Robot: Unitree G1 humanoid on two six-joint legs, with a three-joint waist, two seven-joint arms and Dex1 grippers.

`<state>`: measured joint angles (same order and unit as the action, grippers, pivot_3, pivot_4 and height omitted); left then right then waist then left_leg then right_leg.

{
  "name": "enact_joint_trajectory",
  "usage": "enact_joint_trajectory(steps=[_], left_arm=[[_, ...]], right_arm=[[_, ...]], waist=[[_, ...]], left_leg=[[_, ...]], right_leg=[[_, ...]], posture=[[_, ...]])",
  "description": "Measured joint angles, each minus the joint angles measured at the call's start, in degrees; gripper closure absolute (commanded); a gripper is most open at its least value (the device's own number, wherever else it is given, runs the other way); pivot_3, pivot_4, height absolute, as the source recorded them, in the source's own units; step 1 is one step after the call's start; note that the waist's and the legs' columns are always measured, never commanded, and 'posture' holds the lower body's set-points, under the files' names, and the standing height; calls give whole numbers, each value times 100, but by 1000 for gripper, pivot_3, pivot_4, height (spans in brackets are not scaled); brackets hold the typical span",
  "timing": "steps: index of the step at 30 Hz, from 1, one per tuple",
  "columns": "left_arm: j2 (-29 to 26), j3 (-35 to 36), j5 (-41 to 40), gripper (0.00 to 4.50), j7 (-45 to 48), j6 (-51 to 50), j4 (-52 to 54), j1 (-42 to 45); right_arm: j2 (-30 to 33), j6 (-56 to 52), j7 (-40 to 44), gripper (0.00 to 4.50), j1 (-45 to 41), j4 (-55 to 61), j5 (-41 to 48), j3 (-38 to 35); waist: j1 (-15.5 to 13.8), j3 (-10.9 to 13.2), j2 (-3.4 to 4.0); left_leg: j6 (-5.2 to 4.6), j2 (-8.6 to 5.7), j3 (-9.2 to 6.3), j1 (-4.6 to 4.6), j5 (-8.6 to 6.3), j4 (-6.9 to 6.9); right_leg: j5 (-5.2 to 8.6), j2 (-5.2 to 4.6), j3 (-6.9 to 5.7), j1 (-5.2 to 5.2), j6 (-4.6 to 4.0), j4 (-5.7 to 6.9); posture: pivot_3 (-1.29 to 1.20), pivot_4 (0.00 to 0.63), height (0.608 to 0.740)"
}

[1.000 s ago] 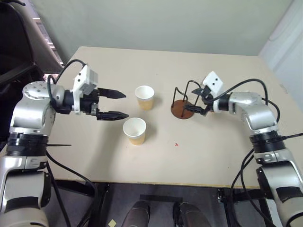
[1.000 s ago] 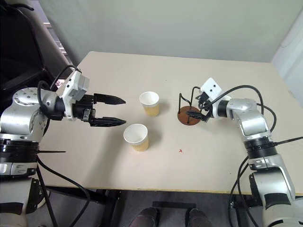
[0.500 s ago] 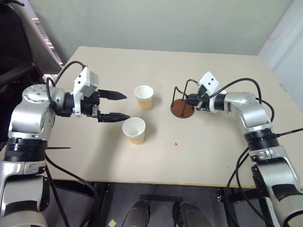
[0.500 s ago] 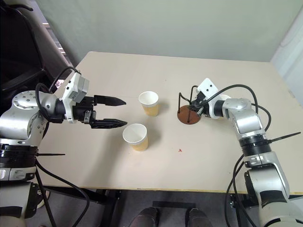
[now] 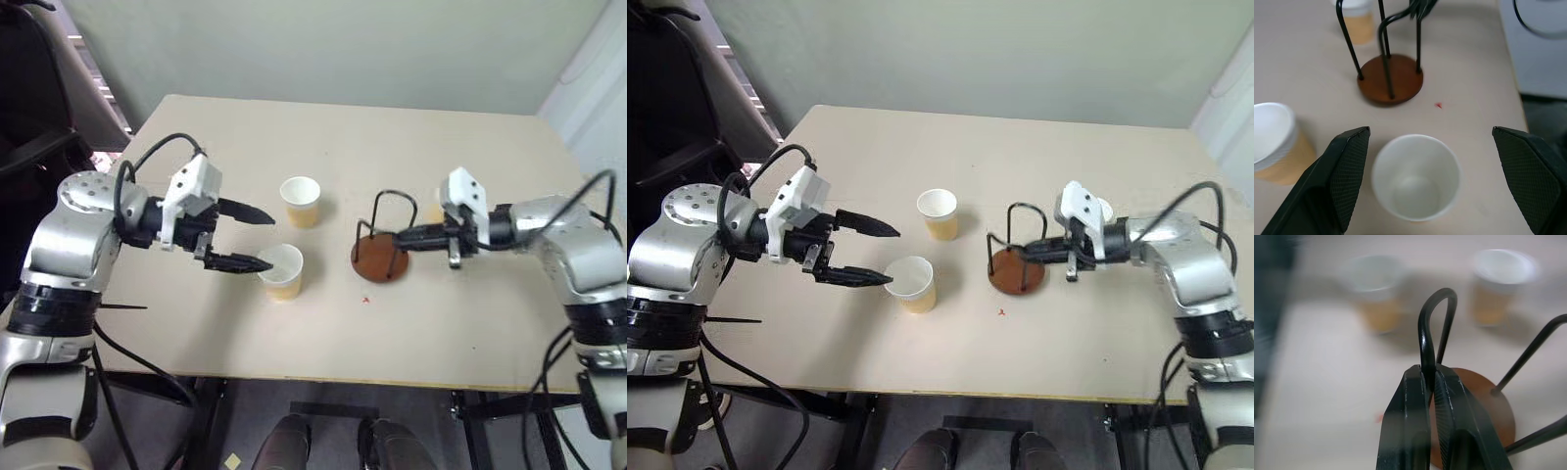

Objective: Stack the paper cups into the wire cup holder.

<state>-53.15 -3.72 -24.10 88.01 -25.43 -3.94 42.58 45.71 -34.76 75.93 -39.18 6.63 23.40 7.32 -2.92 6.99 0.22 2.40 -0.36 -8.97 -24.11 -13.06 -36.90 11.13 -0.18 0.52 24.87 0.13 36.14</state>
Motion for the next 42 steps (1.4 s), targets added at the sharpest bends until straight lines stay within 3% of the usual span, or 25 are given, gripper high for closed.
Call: enact_joint_trajectory(steps=[9,20,25,31,34,38,42], left_arm=[[-200,-385,215,189,176,165,270,-116],[-223,-424,182,189,182,145,435,-186],[-218,-424,170,189,182,120,512,-186],[-168,-427,153,189,182,114,507,-166],[-107,-424,121,189,178,113,468,-129],[108,-268,-83,189,37,-9,436,-71],[561,-147,-142,189,-378,-23,360,315]], right_arm=[[132,1596,1392,4452,400,124,-28,457],[-263,2432,1501,4452,114,-659,-529,609],[-181,2320,1581,3112,111,-657,-550,673],[90,1990,1609,1070,44,-514,-415,631],[439,1556,1535,16,-39,-120,-83,233],[719,1238,1069,16,-652,-14,200,-515],[667,1742,-147,16,-1760,-1573,-941,-452]], waist=[[76,-1,-2],[90,-2,-2],[90,-2,-3],[82,-2,-2],[72,-1,-1],[75,-1,-2],[80,-3,-5]], left_leg=[[-59,1,0,23,-15,-18],[-62,1,-2,28,-8,-18],[-60,1,-2,27,-10,-15],[-57,1,-2,28,-8,-16],[-57,0,-1,24,-8,-15],[-54,0,-1,25,-7,-16],[-58,0,-3,61,-5,-14]], right_leg=[[-3,1,7,-2,-4,54],[-8,-2,6,-4,-16,64],[-8,-1,6,-4,-16,61],[-8,-2,6,-3,-17,65],[-8,-2,6,-3,-18,61],[-8,-3,7,-4,-17,59],[-17,-4,11,-28,-21,66]], posture=[[0,150,740],[0,150,740],[0,150,740],[0,150,740],[0,150,740],[0,150,740],[0,150,740]])
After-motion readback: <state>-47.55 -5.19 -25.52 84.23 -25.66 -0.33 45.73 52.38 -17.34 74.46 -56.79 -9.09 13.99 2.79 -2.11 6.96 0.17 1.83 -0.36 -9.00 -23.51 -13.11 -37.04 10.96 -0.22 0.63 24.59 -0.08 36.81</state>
